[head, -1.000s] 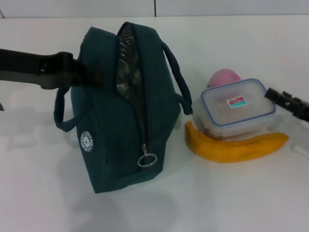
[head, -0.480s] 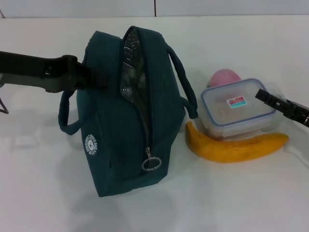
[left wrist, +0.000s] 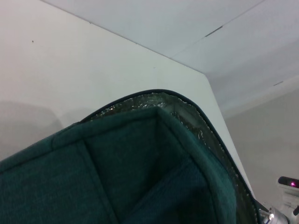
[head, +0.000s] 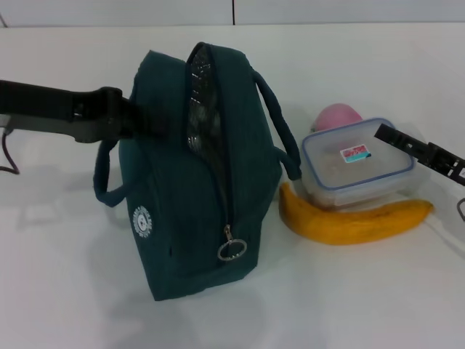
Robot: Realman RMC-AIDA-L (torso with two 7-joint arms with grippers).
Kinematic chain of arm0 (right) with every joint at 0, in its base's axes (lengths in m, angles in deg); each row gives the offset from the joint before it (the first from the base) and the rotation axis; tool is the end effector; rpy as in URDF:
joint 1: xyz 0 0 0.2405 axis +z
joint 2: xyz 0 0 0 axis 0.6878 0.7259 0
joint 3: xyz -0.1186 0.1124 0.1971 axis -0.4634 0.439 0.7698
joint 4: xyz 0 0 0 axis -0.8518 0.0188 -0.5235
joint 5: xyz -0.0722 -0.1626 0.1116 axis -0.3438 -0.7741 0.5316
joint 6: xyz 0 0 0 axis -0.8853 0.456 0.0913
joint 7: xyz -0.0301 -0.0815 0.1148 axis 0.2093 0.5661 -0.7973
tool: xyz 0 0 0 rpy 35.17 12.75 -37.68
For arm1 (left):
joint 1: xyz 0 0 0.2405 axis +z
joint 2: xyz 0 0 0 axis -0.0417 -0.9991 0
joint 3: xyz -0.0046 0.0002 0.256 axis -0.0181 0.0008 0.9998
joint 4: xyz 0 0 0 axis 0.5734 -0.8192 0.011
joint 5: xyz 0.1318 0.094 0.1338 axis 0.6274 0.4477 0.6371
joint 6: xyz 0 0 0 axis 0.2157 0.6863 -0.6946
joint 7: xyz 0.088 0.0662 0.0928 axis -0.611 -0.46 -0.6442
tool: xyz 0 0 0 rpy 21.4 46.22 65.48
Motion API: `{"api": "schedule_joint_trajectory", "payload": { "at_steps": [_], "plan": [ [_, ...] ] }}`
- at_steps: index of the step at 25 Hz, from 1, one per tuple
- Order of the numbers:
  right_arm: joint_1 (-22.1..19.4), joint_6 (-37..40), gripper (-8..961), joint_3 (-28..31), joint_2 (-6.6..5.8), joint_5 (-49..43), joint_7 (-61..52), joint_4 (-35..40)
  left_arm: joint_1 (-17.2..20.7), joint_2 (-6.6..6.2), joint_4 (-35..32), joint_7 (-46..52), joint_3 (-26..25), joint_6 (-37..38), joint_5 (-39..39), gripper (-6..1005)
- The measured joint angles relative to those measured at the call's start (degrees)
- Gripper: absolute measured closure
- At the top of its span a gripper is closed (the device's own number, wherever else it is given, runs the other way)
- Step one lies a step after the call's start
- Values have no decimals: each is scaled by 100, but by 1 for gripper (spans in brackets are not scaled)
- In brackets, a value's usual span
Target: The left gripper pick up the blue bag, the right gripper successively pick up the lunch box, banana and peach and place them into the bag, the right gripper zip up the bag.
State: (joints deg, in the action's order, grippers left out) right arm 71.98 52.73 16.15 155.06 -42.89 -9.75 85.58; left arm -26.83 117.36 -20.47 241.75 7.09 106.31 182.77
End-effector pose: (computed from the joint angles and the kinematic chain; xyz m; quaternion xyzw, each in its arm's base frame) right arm 0.3147 0.3252 -0.0219 -0.7291 0.5174 0.3983 0.2053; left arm -0.2036 0.3275 0.0771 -0.7880 -0.5914 -0.1695 0.0239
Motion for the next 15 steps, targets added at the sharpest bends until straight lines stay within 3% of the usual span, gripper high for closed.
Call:
{"api": "schedule_joint_trajectory", "payload": {
  "at_steps": [15],
  "plan": [
    [-31, 436, 247, -108, -60, -20, -1150, 5, -14, -8, 231, -147, 0, -26, 19, 966]
  ]
}}
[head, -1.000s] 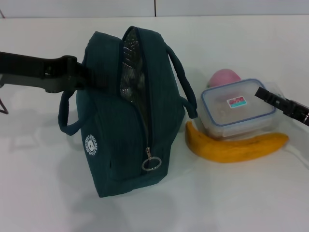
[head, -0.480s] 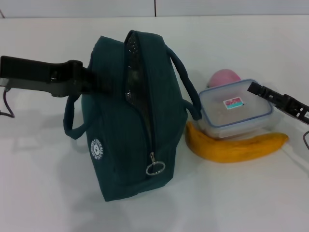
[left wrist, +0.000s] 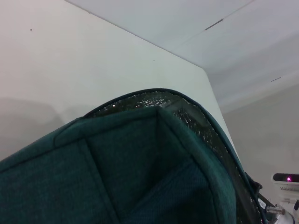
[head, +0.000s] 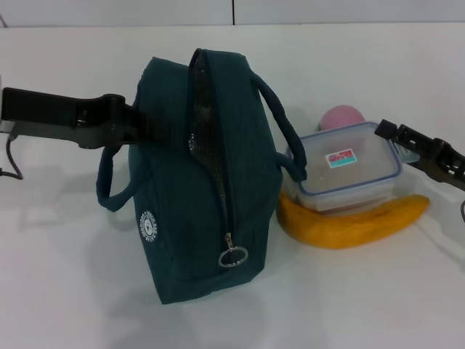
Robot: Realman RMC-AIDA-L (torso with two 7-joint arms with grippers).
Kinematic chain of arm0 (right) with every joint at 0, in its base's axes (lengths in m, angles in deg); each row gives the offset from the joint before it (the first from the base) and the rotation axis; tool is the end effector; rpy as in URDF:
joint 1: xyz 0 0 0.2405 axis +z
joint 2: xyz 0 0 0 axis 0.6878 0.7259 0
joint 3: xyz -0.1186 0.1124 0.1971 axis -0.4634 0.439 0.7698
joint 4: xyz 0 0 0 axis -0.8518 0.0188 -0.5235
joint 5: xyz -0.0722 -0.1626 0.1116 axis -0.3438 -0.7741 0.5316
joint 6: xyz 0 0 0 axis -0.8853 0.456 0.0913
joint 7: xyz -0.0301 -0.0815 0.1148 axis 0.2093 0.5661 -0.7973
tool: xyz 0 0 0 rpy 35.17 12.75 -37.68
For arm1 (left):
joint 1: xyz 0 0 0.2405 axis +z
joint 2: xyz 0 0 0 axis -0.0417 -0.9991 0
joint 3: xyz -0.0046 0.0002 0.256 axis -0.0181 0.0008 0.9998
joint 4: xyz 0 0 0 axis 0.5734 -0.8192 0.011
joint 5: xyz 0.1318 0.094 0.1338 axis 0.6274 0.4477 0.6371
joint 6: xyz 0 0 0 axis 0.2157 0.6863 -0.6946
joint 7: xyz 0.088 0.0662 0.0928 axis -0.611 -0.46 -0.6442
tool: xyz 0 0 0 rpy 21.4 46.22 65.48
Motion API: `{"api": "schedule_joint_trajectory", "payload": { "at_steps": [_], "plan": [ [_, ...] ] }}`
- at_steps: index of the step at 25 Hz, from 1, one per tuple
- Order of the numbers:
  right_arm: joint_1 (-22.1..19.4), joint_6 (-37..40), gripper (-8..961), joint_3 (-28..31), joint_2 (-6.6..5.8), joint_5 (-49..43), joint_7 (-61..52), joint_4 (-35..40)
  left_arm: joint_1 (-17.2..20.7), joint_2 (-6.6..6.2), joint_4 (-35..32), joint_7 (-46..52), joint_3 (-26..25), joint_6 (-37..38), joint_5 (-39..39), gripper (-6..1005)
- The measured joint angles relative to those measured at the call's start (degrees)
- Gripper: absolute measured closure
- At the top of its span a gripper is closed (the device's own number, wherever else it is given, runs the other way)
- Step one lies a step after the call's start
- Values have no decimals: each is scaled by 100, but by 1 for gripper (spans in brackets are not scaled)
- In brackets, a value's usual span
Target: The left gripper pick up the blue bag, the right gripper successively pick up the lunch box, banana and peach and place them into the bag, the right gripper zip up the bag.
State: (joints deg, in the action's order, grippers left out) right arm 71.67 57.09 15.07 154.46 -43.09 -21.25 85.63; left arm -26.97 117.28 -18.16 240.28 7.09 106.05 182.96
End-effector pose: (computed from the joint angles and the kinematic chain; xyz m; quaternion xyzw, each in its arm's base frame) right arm 0.3084 0.3191 -0.0181 -0.6879 0.5725 0.4249 0.1361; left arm -0.2081 0.3273 0.0718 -0.7872 -0.5931 -0.1682 0.0156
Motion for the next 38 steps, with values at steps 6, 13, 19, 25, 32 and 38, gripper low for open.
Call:
{"api": "schedule_joint_trajectory", "payload": {
  "at_steps": [6, 13, 19, 25, 32, 38],
  "plan": [
    [39, 239, 266, -6, 3, 0, -375, 9, 1, -3, 7, -12, 0, -1, 4, 966],
    [66, 298, 288, -24, 22, 0, -744, 21, -21, -2, 88, -65, -1, -14, 8, 966],
    [74, 278, 306, -261, 10, 0, -1095, 68, -85, -44, 334, -153, -1, -22, 23, 966],
    [96, 248, 325, -295, 13, 0, -1227, 74, -123, -50, 336, -207, -1, -22, 28, 965],
    [105, 394, 347, -295, 29, 34, -1242, 53, -109, -53, 344, -272, 0, -17, 13, 965],
    [129, 397, 560, -295, 47, 22, -1337, 22, -136, -46, 344, -281, 0, -6, 14, 965]
  ]
}}
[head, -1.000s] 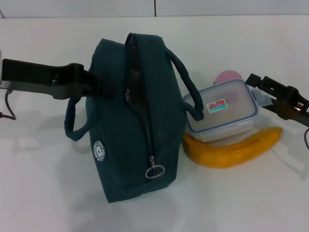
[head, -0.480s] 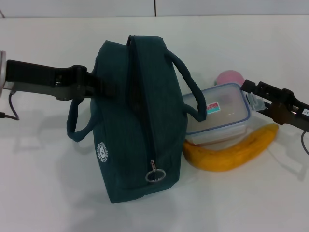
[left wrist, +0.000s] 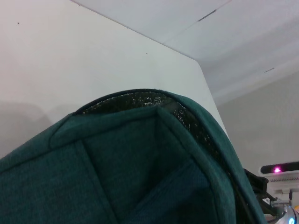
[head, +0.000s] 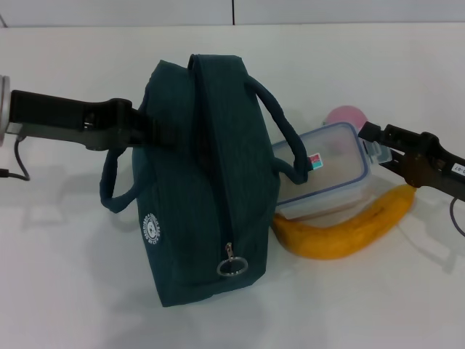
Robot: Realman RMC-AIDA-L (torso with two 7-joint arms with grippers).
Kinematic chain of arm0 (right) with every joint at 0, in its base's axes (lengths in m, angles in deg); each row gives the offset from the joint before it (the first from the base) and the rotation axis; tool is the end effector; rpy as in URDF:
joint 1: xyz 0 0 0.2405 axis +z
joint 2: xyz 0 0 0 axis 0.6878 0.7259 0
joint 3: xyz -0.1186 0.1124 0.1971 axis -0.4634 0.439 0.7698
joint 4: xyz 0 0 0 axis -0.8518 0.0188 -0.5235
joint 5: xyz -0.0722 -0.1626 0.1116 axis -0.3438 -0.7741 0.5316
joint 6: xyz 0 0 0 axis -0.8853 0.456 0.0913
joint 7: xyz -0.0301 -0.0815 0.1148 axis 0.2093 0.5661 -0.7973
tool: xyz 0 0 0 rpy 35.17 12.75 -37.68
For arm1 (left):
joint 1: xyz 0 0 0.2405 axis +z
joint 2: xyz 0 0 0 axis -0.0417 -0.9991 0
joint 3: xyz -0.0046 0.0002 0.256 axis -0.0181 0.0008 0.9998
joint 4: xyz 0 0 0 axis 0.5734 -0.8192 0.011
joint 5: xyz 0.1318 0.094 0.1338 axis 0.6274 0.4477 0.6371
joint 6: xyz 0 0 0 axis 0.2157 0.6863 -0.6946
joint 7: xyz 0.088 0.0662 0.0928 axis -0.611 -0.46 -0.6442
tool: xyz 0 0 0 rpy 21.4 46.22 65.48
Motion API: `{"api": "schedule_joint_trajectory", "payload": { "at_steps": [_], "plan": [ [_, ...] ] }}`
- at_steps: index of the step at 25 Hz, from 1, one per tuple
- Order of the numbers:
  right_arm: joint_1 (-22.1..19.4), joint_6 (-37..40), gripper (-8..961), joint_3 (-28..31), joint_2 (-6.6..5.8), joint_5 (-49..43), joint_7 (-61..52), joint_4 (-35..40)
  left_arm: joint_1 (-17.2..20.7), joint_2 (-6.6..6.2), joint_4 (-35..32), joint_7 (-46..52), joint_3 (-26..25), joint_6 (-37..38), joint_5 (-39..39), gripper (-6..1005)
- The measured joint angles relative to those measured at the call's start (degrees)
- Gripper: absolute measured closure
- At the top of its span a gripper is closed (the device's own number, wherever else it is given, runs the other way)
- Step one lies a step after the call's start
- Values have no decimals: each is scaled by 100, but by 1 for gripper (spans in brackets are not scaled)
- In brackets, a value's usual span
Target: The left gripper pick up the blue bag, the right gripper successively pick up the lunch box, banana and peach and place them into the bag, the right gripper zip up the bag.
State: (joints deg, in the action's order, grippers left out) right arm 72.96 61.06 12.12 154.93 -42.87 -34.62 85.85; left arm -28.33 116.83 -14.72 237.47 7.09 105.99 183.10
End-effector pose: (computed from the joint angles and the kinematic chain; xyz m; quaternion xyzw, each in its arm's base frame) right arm 0.2894 0.3171 -0.0246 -0.6433 0.6293 0.4343 0.0397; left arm -0.2085 0.3306 0.0657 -0.7960 -0.5824 -0.1650 0.0020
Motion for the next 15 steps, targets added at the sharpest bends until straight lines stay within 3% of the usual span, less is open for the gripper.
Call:
{"api": "schedule_joint_trajectory", "payload": {
  "at_steps": [4, 15],
  "plan": [
    [6, -21, 557, 0, 3, -6, -84, -3, -20, -6, -2, 0, 0, 2, 3, 965],
    [7, -38, 675, -10, 0, -13, -188, -11, -48, -10, 0, -19, 0, -4, 12, 965]
  ]
}}
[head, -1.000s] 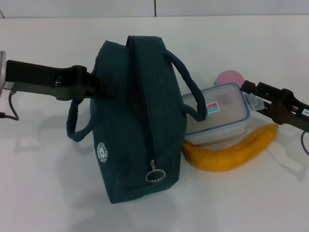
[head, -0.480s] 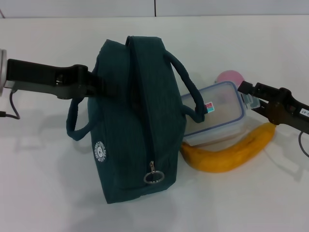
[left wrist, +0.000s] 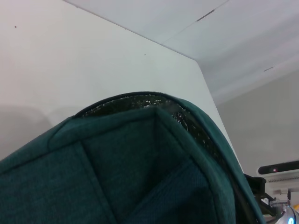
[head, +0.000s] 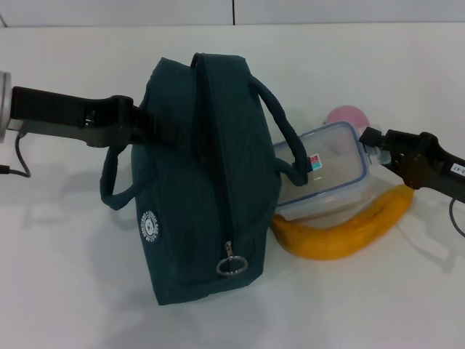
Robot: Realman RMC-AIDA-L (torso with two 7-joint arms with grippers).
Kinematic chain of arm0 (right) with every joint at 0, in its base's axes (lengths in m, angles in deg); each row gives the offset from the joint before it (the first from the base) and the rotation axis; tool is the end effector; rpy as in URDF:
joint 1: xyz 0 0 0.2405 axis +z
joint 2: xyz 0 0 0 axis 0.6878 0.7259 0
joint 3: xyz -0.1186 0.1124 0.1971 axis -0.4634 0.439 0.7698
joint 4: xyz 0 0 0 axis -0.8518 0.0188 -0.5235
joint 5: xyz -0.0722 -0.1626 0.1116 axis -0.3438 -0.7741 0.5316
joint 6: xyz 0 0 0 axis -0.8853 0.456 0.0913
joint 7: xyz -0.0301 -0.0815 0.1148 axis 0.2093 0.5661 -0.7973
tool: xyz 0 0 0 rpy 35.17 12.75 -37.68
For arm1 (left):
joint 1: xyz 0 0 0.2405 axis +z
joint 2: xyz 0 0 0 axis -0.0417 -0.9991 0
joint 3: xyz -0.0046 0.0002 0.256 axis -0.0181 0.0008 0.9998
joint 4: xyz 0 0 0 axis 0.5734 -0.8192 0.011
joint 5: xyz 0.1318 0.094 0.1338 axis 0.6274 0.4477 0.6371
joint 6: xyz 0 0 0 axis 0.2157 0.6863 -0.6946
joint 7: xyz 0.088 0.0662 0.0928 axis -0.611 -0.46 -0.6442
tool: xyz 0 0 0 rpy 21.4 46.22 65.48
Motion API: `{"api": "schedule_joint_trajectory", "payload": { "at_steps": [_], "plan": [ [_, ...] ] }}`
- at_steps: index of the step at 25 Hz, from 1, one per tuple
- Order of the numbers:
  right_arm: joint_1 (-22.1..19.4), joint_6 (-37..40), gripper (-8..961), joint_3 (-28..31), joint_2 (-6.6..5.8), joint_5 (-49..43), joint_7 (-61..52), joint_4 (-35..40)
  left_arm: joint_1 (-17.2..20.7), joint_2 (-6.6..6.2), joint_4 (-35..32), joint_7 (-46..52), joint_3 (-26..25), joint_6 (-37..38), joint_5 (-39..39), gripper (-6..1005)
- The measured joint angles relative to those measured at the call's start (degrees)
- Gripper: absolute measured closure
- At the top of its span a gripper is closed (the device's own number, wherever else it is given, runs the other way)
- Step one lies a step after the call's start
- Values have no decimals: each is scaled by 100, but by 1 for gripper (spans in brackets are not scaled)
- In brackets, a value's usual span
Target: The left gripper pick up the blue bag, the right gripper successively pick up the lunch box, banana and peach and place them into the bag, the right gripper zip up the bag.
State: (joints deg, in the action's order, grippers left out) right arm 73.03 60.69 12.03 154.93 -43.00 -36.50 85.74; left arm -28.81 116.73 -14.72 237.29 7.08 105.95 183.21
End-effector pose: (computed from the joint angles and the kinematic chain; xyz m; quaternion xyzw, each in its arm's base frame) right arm 0.2899 0.3173 -0.0256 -0.6330 0.6414 0.4322 0.0340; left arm -0.2062 0.3325 0.0663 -0.7993 -0.5781 -0.1640 0.0031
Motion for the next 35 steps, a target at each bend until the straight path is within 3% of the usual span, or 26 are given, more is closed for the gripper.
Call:
{"api": "schedule_joint_trajectory", "payload": {
  "at_steps": [11, 23, 35],
  "plan": [
    [-81, 32, 786, 80, -7, 144, -18, 6, -12, -7, 12, -109, -28, -7, -52, 965],
    [-220, 123, 821, 85, -56, 460, -208, 5, 50, 21, 130, -331, -149, -38, -176, 965],
    [-486, 216, 849, 161, -11, 875, -370, -10, 175, -19, 172, -387, -219, -23, -513, 964]
  ]
}}
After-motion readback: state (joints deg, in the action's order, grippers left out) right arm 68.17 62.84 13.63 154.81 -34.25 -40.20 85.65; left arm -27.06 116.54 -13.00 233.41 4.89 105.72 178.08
